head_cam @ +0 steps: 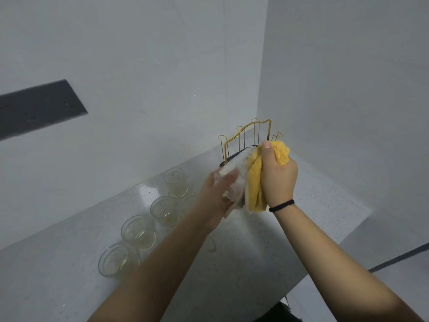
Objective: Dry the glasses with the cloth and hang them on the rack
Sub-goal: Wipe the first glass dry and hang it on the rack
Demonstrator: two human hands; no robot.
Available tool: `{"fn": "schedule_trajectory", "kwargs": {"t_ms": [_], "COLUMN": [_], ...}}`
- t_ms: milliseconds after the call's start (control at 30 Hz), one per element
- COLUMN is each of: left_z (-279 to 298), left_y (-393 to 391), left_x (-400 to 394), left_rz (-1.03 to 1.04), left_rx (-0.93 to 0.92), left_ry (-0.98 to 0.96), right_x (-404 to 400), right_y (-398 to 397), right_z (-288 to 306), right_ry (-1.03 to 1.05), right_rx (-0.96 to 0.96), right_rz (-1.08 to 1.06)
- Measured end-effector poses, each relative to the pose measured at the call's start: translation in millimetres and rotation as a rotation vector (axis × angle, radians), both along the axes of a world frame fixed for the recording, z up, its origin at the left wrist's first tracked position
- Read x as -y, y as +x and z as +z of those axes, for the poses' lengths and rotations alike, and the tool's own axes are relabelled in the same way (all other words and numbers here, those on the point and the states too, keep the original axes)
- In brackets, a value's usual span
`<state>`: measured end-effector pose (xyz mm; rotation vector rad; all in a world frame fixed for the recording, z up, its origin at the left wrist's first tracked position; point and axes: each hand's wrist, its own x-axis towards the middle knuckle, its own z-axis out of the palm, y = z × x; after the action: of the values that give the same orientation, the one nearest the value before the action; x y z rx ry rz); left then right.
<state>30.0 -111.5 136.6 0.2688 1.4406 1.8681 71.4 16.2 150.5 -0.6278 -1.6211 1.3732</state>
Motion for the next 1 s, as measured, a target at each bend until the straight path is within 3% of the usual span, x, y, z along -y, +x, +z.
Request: {"fn": "schedule_trajectory", "kwargs": {"t_ms": [67,100,233,300,467,533,667,833,900,1000], "left_z": [5,6,-13,-16,-3,-4,-14,-2,-4,-3], "left_y": [-6,-5,-8,-16,-48,-53,-61,-91,-103,-124], "left_x": [-5,-8,-34,-44,-71,-86,-118,-126,-125,-124], "left_rz": [-0.052,-0.066,0.04,0.109,0.128,0.15,0.317,0.421,0.442,0.532], "left_rx": [0.317,0.37,-0.061,-0.134,0.332,0.293,0.009,0.371,0.357,0.189], "left_ry": [0.086,0.107,-0.032,-0.063,0.086,0.074,-0.074,0.114,0.077,-0.059], "right_x": [-8,-13,-40,-51,-81,-94,-116,-136,-144,-156], "right_y": [-2,-5,-26,-35,-56,-71,-98,-116,-125,-136], "right_z": [-1,-2,-6,-7,-8,-9,-11,-20,-25,-27], "right_ry": [0.059,0.051,-0.112,-0.112,0.162,0.117,0.011,0.166,0.158,0.097], "right_rx": [-0.024,-0.016,0.105,0.149,0.141,0.136,0.152,0.137,0.117,0.135], "right_rz": [0.035,0.039,-0.007,-0.025,0.095,0.095,0.092,0.206,0.203,0.197]}}
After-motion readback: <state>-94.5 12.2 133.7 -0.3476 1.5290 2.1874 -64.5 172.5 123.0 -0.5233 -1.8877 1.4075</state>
